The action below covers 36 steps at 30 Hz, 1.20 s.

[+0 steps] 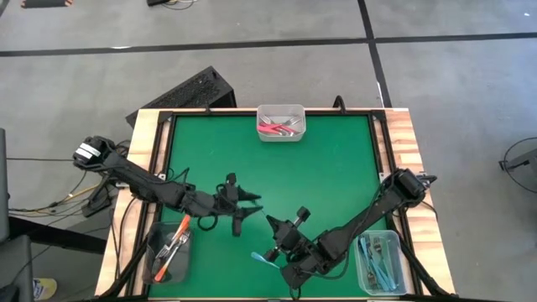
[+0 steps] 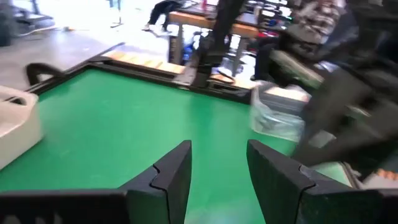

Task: Sort silverware by color (type)
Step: Put the blue fork into the transparent bin

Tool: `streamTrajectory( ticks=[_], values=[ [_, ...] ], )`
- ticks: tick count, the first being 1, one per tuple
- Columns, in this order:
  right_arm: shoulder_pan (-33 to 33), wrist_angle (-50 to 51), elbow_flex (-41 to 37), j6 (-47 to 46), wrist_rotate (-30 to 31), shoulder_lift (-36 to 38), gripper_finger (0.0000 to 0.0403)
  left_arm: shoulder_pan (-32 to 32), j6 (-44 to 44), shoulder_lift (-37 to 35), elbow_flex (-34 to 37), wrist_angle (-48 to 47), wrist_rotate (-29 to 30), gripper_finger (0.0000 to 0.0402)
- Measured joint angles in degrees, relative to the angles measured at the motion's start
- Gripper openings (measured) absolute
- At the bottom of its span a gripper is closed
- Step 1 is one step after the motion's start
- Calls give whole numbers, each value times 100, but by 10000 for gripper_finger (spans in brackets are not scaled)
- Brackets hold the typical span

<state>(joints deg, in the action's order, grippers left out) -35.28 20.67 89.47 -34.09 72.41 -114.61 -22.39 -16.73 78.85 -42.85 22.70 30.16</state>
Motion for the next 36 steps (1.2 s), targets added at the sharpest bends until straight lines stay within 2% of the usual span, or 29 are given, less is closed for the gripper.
streamTrajectory(
  ticks=[6, 8, 9, 11, 16, 21, 24, 27, 31, 36],
  values=[
    [-111, 232, 2, 26, 681, 0, 13, -70, 61, 0, 0, 5, -259, 144],
    [-75, 528, 2, -144, 582, 0, 13, -125, 176, 0, 0, -42, -249, 144],
    [-24, 666, 2, -307, 344, 0, 13, -146, 204, 0, 0, -93, -252, 144],
    [147, 856, 2, -749, -517, 0, 14, -187, 210, 0, 0, -217, -251, 144],
    [647, 865, 4, -1374, -3325, -219, 38, -308, 212, 0, 0, -711, -259, 144],
    [661, 696, -19, -1262, -4893, -627, 81, -397, 105, 0, 0, -1319, -256, 144],
    [552, 539, -5, -1338, -5535, -741, 107, -466, -10, 0, 0, -1603, -202, 144],
    [420, 533, -15, -1453, -5818, -863, 131, -520, -60, 0, 0, -1797, 28, 144],
    [201, 514, -8, -1360, -5819, -847, 154, -538, -94, 0, 0, -1836, 209, 144],
    [-47, 649, -13, -1341, -5805, -857, 158, -536, -86, 0, 0, -1852, 216, 144]
  ],
)
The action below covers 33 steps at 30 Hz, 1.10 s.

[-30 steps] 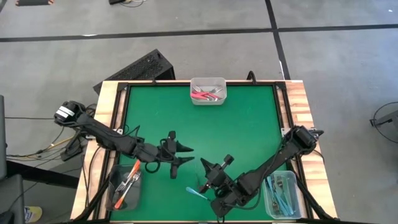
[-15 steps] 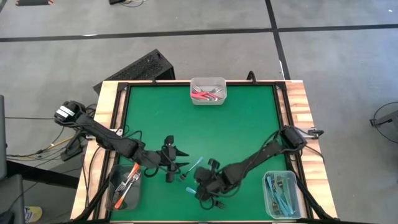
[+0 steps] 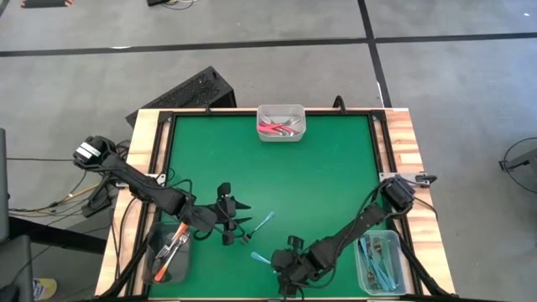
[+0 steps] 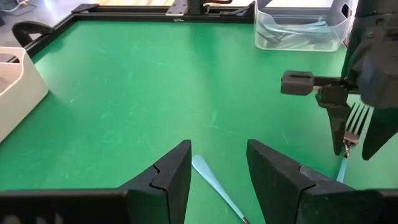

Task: Sort silverware by color (type)
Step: Put the blue fork into the transparent bin

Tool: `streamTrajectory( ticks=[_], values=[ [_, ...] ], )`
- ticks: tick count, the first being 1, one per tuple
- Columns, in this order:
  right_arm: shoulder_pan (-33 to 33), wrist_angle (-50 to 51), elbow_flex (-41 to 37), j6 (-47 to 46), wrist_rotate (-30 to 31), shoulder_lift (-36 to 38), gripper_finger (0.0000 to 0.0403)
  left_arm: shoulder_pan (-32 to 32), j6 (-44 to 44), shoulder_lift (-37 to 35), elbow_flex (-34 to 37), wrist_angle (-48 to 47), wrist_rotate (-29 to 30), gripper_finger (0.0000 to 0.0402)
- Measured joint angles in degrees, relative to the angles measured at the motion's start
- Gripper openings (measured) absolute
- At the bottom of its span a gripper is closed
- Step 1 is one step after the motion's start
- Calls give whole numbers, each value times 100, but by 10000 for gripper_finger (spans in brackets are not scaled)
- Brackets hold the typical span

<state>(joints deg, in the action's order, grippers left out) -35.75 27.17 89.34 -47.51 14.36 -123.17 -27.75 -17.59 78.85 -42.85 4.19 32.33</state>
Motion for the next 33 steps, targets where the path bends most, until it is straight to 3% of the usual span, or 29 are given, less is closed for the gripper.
streamTrajectory(
  ticks=[14, 17, 20, 29, 33],
  values=[
    [-33, 3, 37, -70, 153, -448, 124, 9, 45, 0, 0, -128, 181, 143],
    [-30, 388, 39, -274, 151, -436, 88, 9, 43, 0, 0, -166, 180, 143],
    [-48, 923, 44, -587, 147, -260, 27, 9, 77, 0, 0, -177, 218, 143],
    [-545, 3473, 1, -3069, 838, 997, 13, 11, 169, 0, 0, -225, 485, 143],
    [-1103, 4463, -17, -4391, 769, 1545, 13, 9, 149, 0, 0, -236, 484, 143]
  ],
)
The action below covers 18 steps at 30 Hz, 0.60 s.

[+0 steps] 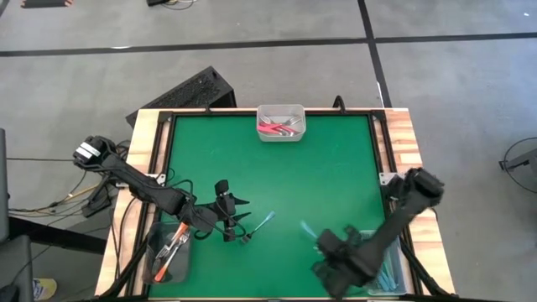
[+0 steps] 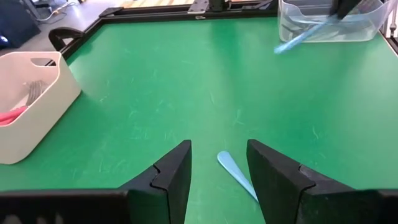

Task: Sort silverware by color (type)
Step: Put the blue fork into the transparent bin

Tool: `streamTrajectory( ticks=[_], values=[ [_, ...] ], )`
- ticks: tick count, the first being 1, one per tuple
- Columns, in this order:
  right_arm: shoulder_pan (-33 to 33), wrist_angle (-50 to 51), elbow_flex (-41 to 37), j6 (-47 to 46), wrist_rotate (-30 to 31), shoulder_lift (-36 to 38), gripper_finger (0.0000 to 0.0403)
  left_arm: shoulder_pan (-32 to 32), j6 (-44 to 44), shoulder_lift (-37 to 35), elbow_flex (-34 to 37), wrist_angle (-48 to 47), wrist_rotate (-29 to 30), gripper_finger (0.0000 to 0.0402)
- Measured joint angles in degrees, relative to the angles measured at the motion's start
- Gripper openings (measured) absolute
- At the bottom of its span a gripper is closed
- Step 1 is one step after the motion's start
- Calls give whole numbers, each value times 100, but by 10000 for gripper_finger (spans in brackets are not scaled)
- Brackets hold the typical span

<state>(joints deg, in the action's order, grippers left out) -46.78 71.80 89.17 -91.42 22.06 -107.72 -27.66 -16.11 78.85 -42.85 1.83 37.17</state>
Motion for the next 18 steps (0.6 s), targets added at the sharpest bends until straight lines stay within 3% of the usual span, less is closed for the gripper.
streamTrajectory(
  ticks=[4, 11, 18],
  values=[
    [-709, 848, 17, -909, -494, 352, 13, 0, -2, 0, 0, -4, 6, 143],
    [-1908, 1845, 13, -3061, -1392, 353, 19, 0, 25, 0, 0, 3, 115, 143],
    [-2121, 1158, -252, -3120, -1750, 332, 90, 6, 27, 0, 0, 19, 116, 143]
  ],
)
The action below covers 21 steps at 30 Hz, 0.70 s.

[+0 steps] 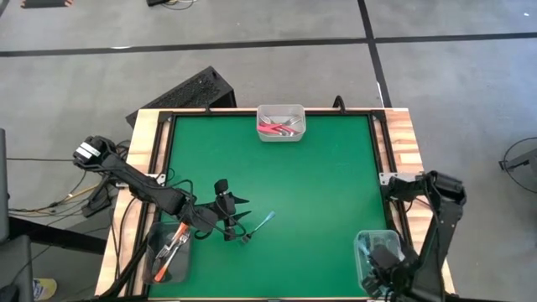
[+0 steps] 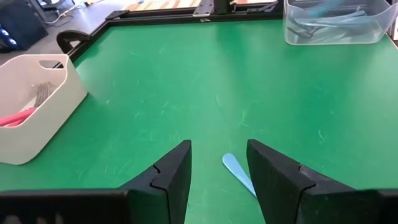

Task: Sort silverware by color (type)
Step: Put the blue fork into the transparent bin

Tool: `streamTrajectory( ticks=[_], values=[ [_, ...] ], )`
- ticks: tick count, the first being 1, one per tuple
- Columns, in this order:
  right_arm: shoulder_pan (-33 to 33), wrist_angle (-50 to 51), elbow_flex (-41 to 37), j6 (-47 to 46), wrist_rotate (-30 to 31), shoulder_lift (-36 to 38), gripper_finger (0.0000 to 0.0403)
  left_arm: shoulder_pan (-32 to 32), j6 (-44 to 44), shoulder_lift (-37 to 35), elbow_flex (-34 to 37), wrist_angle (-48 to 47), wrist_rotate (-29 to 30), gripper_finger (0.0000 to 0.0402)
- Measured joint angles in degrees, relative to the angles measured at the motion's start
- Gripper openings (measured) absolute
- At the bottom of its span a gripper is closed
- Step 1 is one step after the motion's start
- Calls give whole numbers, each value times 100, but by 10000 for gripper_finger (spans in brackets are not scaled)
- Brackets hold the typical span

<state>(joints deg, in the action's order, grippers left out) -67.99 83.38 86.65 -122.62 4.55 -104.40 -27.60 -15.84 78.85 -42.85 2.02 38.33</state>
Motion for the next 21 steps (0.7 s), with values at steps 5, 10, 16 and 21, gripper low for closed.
streamTrajectory(
  ticks=[5, 10, 16, 21],
  values=[
    [111, 102, -21, -2, -8, 0, 153, 5, 0, 0, 0, 0, 4, 143],
    [458, -46, -21, 307, 1318, 2, 195, 6, 15, 0, 0, -2, 5, 143],
    [1507, -1815, -21, 3080, 2916, 2, 201, 22, 13, 0, 0, -2, 4, 143],
    [2542, -3775, -21, 6097, 3081, 2, 189, 22, 11, 0, 0, -6, 4, 143]
  ],
)
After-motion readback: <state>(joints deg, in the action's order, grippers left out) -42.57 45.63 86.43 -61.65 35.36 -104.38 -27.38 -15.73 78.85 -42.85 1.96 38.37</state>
